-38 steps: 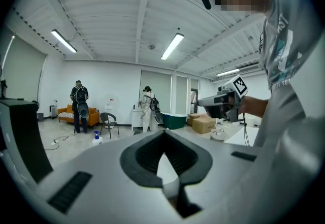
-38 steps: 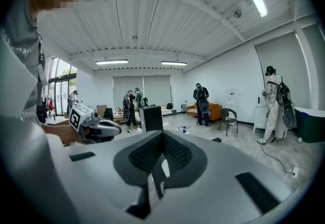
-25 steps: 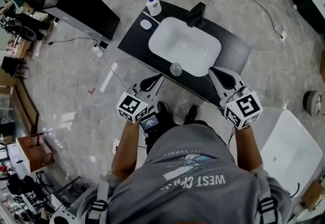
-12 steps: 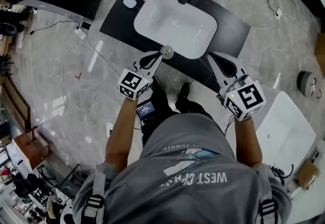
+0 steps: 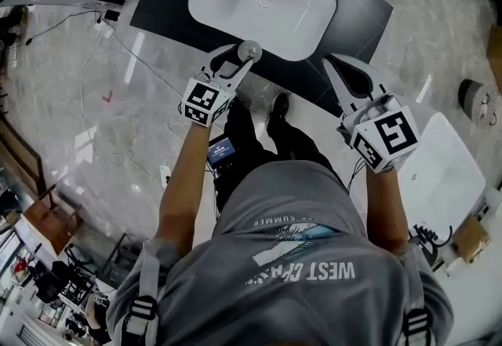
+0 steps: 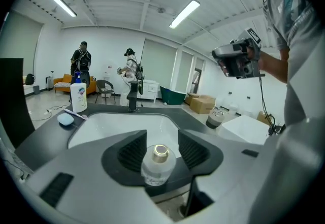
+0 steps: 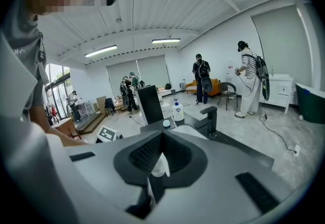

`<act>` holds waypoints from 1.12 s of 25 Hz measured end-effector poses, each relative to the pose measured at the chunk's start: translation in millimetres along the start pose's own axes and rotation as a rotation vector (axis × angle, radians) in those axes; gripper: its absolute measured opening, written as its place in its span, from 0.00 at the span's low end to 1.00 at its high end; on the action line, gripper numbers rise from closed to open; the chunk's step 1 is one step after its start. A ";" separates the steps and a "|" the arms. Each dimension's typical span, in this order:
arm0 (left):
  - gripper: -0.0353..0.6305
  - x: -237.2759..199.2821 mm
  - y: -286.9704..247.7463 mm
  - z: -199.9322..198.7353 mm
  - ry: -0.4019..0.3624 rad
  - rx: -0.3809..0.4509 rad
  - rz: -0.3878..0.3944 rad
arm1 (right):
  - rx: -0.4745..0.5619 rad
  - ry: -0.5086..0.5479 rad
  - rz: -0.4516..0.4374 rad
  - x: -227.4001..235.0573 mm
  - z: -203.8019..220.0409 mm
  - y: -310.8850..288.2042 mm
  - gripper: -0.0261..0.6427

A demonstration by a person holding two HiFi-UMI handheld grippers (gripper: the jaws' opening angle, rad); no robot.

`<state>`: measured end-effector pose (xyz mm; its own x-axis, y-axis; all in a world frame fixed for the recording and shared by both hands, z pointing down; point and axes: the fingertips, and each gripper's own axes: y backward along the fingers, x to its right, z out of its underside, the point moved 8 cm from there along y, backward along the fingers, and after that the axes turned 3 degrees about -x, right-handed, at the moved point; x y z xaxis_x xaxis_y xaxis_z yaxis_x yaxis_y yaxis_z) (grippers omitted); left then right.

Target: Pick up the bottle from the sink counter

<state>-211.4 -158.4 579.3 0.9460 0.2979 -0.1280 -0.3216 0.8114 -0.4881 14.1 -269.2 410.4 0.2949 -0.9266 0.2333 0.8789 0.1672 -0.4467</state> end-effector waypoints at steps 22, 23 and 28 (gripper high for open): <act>0.66 -1.5 -72.7 44.7 -0.076 -0.063 0.025 | -0.107 -0.073 0.032 -8.3 39.5 -16.3 0.03; 0.66 -1.7 -74.7 45.5 -0.071 -0.062 0.025 | -0.110 -0.075 0.034 -8.9 40.8 -16.4 0.03; 0.65 -2.0 -88.2 44.5 -0.059 -0.055 0.028 | -0.119 -0.083 0.040 -7.8 43.3 -14.7 0.03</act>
<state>-186.7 -208.1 661.0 0.9322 0.3501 -0.0920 -0.3432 0.7743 -0.5317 15.1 -249.9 452.5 0.3629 -0.8882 0.2818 0.8168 0.1577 -0.5549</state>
